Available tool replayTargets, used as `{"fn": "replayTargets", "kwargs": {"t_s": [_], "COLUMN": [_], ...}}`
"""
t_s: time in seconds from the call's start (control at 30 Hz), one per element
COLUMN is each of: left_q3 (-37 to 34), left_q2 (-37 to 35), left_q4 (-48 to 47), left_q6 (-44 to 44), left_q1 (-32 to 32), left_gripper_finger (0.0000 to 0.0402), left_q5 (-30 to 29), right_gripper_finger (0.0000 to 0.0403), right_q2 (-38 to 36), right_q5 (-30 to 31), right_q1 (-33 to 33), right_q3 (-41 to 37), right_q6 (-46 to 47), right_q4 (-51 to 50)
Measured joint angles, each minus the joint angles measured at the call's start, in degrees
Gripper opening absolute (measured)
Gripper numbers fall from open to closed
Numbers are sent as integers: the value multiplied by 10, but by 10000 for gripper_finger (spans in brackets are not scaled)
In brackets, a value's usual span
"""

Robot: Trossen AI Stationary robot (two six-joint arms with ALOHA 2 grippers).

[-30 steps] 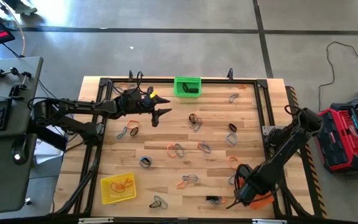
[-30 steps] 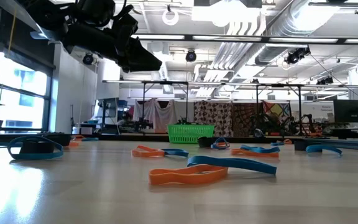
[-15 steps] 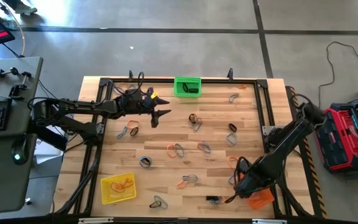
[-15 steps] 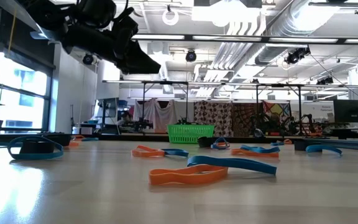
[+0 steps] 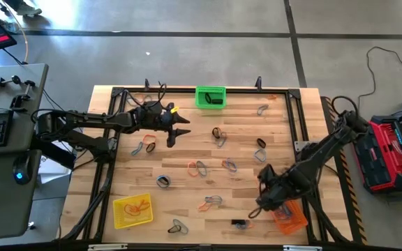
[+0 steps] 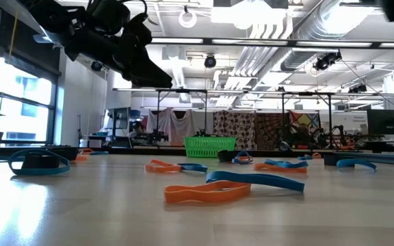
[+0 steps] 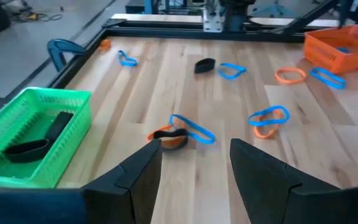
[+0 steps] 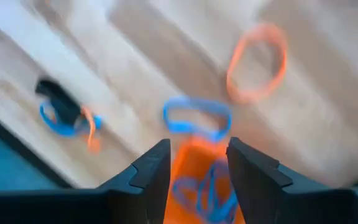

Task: Sort rubber bands into baskets
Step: Put the orange rubber band into the yellow bin

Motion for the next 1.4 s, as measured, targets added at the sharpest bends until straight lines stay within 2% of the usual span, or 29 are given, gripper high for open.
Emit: {"fn": "replayTargets", "kwargs": {"t_s": [0.23, 0.4, 0.57, 0.7, 0.83, 0.93, 1.03, 1.13, 1.23, 1.4], "left_q3": [0, 0, 0, -42, -90, -108, -109, -109, -109, -109], "left_q2": [0, 0, 0, 0, 0, 0, 0, 0, 0, 0], "left_q4": [-1, -1, -8, 65, 156, 184, 199, 198, 198, 197], "left_q6": [-3, -4, 4, 4, -23, -30, -30, -30, -30, -36], "left_q1": [0, 0, 0, 0, 0, 0, 0, 0, 0, 0], "left_gripper_finger": [184, 184, 183, 169, 143, 125, 112, 106, 106, 106], "left_q5": [2, 2, 2, 3, 4, 4, 4, 4, 4, 4], "right_gripper_finger": [146, 146, 146, 146, 146, 146, 146, 146, 146, 146], "right_q2": [0, 0, 1, 0, 1, 1, 1, 1, 3, 22], "right_q5": [132, 195, 196, 194, 156, 133, 128, 130, 130, 128], "right_q1": [-97, -194, -285, -347, -408, -441, -467, -487, -498, -504], "right_q3": [0, 0, -1, -11, -91, -178, -247, -293, -311, -316], "right_q6": [-177, -302, -461, -556, -631, -707, -779, -836, -884, -947], "right_q4": [24, 62, 130, 161, 278, 436, 565, 650, 687, 695]}}
